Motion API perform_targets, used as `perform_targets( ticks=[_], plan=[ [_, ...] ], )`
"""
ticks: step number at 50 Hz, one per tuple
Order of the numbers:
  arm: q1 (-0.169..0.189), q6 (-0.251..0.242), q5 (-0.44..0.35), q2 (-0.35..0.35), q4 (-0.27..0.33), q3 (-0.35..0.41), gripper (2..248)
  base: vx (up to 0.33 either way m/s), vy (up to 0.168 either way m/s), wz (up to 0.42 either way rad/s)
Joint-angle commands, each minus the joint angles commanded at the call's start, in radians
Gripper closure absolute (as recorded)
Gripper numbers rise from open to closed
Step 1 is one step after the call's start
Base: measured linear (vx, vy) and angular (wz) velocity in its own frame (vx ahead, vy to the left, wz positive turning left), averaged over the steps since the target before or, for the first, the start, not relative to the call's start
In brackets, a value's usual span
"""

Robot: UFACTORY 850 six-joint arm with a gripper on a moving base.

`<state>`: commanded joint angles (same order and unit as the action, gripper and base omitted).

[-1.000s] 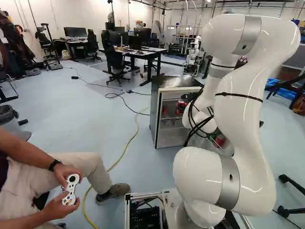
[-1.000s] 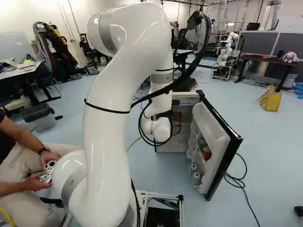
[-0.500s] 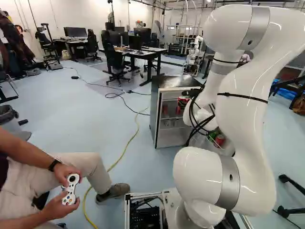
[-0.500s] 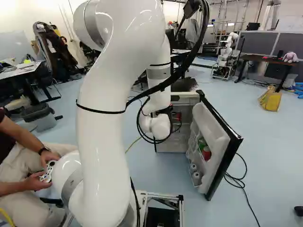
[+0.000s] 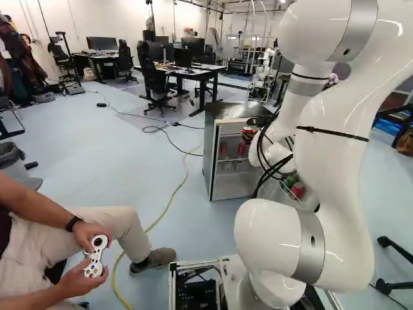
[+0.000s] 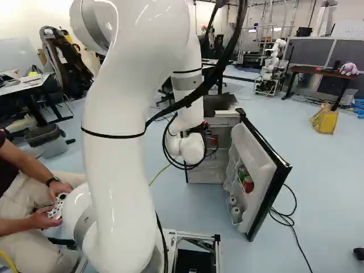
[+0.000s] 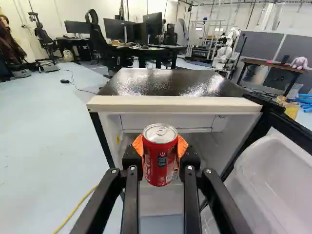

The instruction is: Grab a drink from the fridge

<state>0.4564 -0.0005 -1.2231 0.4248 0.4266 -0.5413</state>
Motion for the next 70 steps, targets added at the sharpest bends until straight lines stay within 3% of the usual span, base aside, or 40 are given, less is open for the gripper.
perform_targets(
  ticks=[38,70],
  plan=[
    [-0.012,0.0,0.122,-0.078,0.0,-0.019,163,0.0,0.0,0.0],
    [-0.023,0.0,0.152,-0.13,-0.001,-0.047,163,0.0,0.0,0.0]
  ],
)
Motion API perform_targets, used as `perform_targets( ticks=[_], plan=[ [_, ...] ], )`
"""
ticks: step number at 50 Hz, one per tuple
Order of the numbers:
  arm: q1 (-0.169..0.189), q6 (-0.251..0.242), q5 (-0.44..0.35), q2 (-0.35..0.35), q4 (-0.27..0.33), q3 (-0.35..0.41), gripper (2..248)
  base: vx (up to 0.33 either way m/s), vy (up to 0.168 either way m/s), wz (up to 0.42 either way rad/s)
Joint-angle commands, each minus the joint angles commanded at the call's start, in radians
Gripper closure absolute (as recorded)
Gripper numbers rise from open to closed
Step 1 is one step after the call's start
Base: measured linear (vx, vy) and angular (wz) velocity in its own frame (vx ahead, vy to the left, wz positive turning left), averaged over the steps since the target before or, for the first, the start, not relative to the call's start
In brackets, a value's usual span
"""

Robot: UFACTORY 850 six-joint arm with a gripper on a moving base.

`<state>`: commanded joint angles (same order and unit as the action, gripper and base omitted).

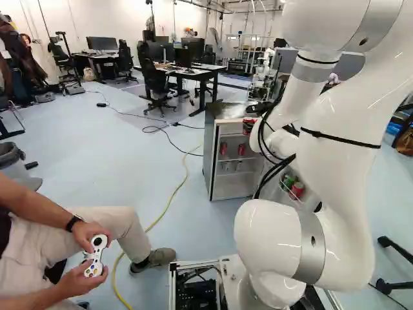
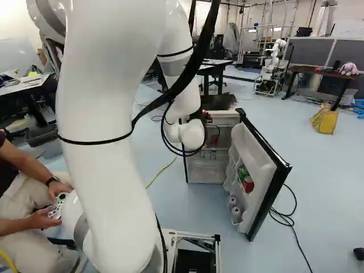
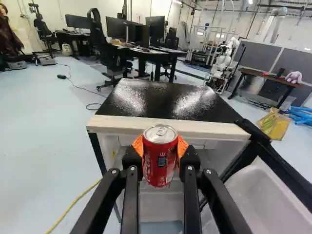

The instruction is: Grab a drink from the fridge

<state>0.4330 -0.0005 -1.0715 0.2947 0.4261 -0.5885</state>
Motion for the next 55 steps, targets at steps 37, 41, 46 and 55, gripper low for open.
perform_targets(
  ticks=[37,41,46,55],
  plan=[
    [-0.016,0.0,0.0,-0.005,-0.071,-0.062,163,0.0,0.0,0.0],
    [-0.018,0.0,0.0,0.003,-0.08,-0.072,163,0.0,0.0,0.0],
    [-0.021,0.0,0.0,0.014,-0.09,-0.085,163,0.0,0.0,0.0],
    [-0.026,0.0,0.0,0.033,-0.098,-0.108,163,0.0,0.0,0.0]
  ],
)
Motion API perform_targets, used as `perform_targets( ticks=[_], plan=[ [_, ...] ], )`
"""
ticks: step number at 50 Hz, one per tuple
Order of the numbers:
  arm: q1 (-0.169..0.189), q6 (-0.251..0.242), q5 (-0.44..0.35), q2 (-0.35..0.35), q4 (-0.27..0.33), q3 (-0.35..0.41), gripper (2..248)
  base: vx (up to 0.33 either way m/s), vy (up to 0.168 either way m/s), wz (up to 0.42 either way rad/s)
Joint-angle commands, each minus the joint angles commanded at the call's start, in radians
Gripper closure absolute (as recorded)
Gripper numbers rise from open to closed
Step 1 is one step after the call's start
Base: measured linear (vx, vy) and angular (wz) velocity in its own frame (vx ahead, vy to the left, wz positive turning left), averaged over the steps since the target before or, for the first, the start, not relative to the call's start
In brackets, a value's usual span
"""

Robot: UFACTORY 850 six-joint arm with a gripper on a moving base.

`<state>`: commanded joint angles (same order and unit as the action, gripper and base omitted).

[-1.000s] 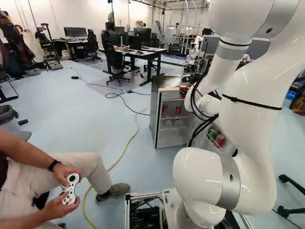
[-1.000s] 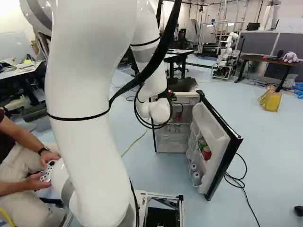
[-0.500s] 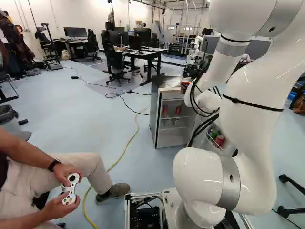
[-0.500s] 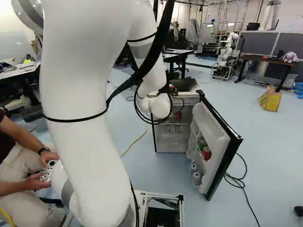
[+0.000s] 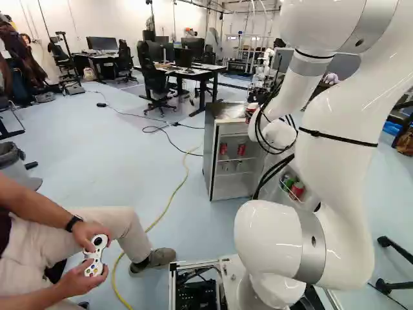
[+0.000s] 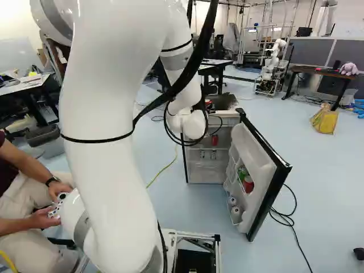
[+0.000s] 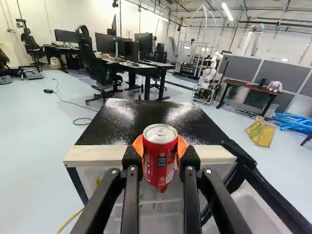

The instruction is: Grab a drink from the fridge

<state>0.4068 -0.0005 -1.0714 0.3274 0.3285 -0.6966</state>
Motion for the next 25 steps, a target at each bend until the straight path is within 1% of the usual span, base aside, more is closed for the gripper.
perform_targets(
  ticks=[25],
  plan=[
    [-0.014,0.0,0.0,0.057,0.0,-0.07,163,0.0,0.0,0.0]
  ],
)
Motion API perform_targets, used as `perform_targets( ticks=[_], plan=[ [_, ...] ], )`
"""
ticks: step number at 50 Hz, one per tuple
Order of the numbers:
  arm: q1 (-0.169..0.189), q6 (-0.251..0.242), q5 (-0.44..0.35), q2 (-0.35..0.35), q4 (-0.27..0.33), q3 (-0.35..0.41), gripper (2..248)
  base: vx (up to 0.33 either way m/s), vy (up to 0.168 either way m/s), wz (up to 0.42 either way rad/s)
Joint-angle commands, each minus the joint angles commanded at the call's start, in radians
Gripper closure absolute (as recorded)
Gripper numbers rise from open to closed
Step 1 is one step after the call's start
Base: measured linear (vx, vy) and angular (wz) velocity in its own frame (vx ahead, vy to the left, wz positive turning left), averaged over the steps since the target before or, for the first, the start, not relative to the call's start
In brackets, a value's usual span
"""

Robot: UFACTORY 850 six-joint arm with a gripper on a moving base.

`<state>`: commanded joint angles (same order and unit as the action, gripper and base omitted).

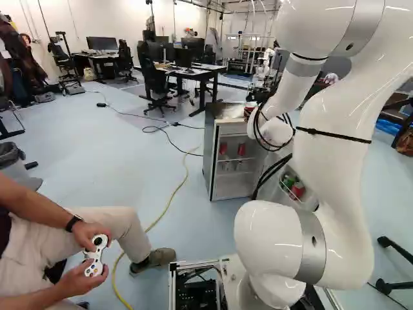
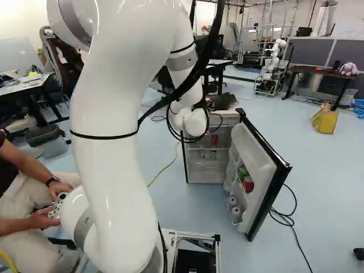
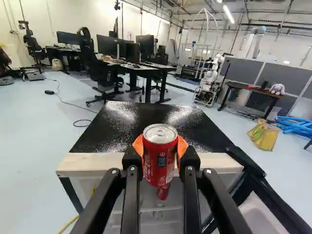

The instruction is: Grab a drink from the fridge

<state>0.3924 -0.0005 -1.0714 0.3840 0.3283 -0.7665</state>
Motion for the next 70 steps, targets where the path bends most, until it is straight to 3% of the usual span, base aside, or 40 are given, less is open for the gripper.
perform_targets(
  ticks=[49,70],
  plan=[
    [-0.032,0.0,0.0,0.14,0.0,-0.18,163,0.0,0.0,0.0],
    [-0.036,0.0,0.0,0.167,0.0,-0.21,163,0.0,0.0,0.0]
  ],
)
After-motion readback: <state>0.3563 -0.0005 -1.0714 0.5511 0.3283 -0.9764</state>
